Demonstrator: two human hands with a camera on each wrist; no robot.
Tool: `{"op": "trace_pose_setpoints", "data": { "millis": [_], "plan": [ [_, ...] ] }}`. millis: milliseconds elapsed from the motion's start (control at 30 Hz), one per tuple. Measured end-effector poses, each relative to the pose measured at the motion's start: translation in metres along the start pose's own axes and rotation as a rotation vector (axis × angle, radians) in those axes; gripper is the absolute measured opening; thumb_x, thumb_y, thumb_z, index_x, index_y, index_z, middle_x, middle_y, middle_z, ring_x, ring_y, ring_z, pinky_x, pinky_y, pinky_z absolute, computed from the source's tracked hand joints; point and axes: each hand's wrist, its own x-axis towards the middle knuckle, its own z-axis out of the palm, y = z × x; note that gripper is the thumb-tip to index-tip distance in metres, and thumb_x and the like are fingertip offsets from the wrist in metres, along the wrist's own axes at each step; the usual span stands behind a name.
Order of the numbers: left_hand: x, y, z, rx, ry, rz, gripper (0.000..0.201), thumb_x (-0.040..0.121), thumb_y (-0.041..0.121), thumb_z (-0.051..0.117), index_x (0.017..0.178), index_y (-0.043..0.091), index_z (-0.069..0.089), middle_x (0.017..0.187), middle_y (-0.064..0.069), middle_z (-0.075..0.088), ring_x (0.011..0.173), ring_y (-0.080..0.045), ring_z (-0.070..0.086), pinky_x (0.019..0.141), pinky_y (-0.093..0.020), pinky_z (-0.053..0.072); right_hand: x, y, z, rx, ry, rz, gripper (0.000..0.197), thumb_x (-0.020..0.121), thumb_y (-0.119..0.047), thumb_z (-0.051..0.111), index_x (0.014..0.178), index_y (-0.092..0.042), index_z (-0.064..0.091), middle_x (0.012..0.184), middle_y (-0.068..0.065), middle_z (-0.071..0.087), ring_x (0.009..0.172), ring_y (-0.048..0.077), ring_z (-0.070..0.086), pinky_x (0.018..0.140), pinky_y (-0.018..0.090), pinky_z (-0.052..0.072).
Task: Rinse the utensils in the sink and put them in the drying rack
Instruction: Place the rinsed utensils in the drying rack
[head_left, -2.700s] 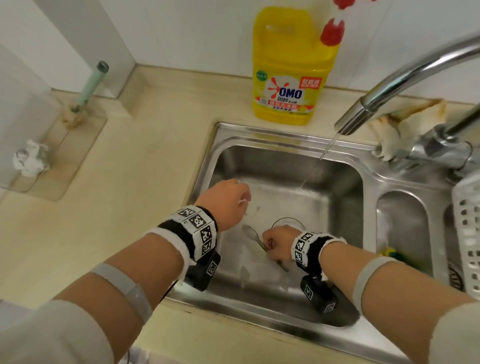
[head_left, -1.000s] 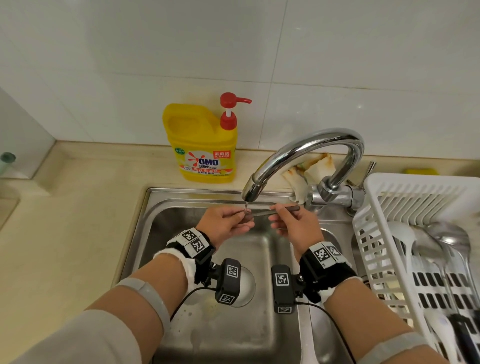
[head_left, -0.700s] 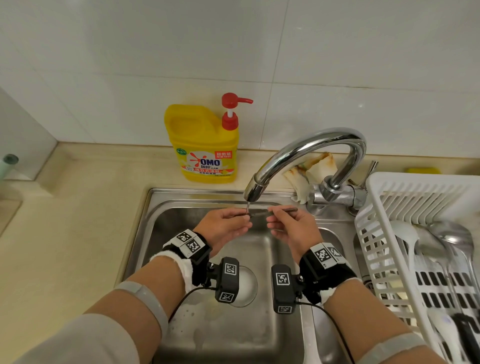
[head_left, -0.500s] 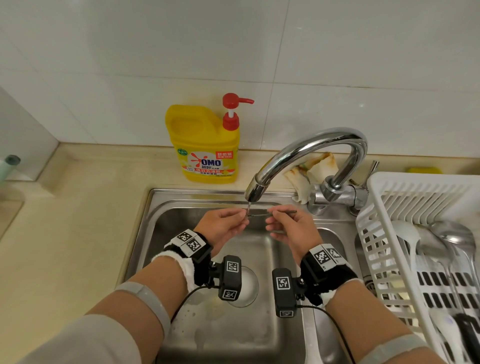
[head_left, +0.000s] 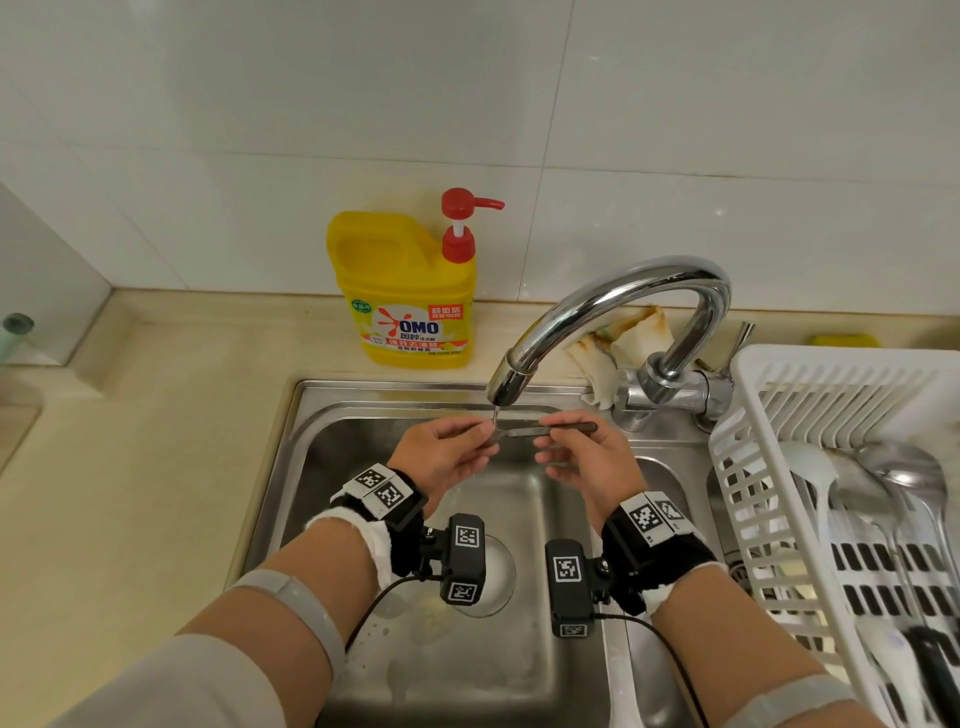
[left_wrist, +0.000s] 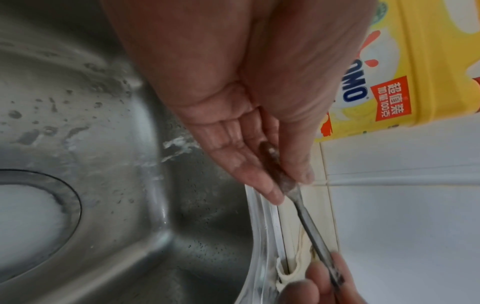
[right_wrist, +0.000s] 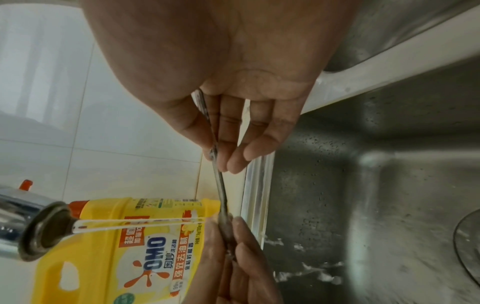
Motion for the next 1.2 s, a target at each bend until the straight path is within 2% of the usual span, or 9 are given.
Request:
{"op": "trace_pose_setpoints", "data": {
  "millis": [200,300,433,533,633,733,833,1067,1200],
  "plan": [
    [-0.004,0.005,-0.011,-0.125,-0.061,-0.028,0.025,0.101,0.011,0.054,0.117,-0.001,0.068,0.11,-0.018,0.074,0.101,-0.026,0.074,0.081,-0.023,0.06,0.0,0.001,0.0,0.124,0.036,0.041,0.019,0.097,0.0,0.055,0.09,-0.008,0.071,0.074,0.01,0.071,0.061,0.019,0.064,0.062,0.03,0.05],
    [-0.004,0.006,-0.013,-0.155,-0.06,-0.023,0.026,0.103,0.009,0.048,0.119,-0.002,0.066,0.114,-0.02,0.072,0.102,-0.026,0.073,0.079,-0.023,0.06,0.002,0.002,0.004,0.124,0.035,0.053,0.017,0.098,-0.003,0.055,0.092,-0.008,0.07,0.073,0.008,0.072,0.061,0.017,0.065,0.062,0.028,0.051],
    [-0.004,0.006,-0.013,-0.168,-0.022,-0.018,0.022,0.099,0.007,0.056,0.117,0.002,0.067,0.108,-0.017,0.073,0.092,-0.019,0.074,0.081,-0.026,0.06,0.005,0.005,0.01,0.114,0.024,0.059,0.014,0.099,-0.005,0.056,0.096,-0.007,0.07,0.076,0.009,0.073,0.064,0.019,0.066,0.063,0.028,0.053],
    [-0.006,0.007,-0.017,-0.125,0.001,-0.008,0.025,0.094,0.008,0.064,0.118,0.003,0.067,0.111,-0.017,0.073,0.097,-0.023,0.073,0.085,-0.031,0.06,0.006,0.008,0.015,0.106,0.014,0.062,0.012,0.098,-0.006,0.057,0.098,-0.007,0.068,0.079,0.011,0.073,0.065,0.019,0.067,0.063,0.029,0.052],
    [-0.008,0.011,-0.024,-0.098,0.046,-0.001,0.02,0.091,0.01,0.068,0.112,0.008,0.071,0.108,-0.014,0.076,0.097,-0.02,0.074,0.085,-0.032,0.058,0.008,0.01,0.019,0.08,0.003,0.053,0.01,0.097,-0.005,0.059,0.095,-0.009,0.067,0.079,0.012,0.072,0.064,0.019,0.067,0.063,0.028,0.052],
    [-0.011,0.015,-0.03,-0.097,0.084,0.012,0.018,0.09,0.013,0.071,0.107,0.011,0.072,0.102,-0.01,0.077,0.091,-0.015,0.074,0.08,-0.027,0.059,0.009,0.013,0.022,0.059,0.002,0.055,0.009,0.097,-0.005,0.06,0.094,-0.01,0.067,0.079,0.011,0.072,0.063,0.018,0.067,0.063,0.028,0.052],
    [-0.012,0.018,-0.037,-0.109,0.115,0.02,0.023,0.088,0.014,0.072,0.11,0.009,0.071,0.101,-0.01,0.077,0.088,-0.015,0.074,0.072,-0.022,0.059,0.01,0.014,0.027,0.052,-0.011,0.065,0.011,0.097,-0.006,0.059,0.092,-0.011,0.068,0.076,0.008,0.072,0.062,0.015,0.066,0.063,0.027,0.052],
    [-0.017,0.02,-0.054,-0.143,0.178,0.053,0.025,0.088,0.016,0.073,0.112,0.009,0.072,0.103,-0.013,0.076,0.083,-0.014,0.073,0.066,-0.02,0.059,0.014,0.017,0.041,0.084,-0.075,0.099,0.007,0.096,-0.002,0.061,0.095,-0.004,0.068,0.075,0.012,0.068,0.062,0.016,0.068,0.061,0.026,0.059],
    [-0.019,0.021,-0.063,-0.156,0.226,0.077,0.024,0.089,0.018,0.072,0.11,0.008,0.072,0.103,-0.014,0.077,0.081,-0.014,0.072,0.064,-0.02,0.058,0.014,0.014,0.051,0.056,-0.089,0.102,0.003,0.092,-0.004,0.067,0.094,-0.007,0.067,0.076,0.013,0.071,0.062,0.016,0.069,0.061,0.025,0.059]
  ]
}}
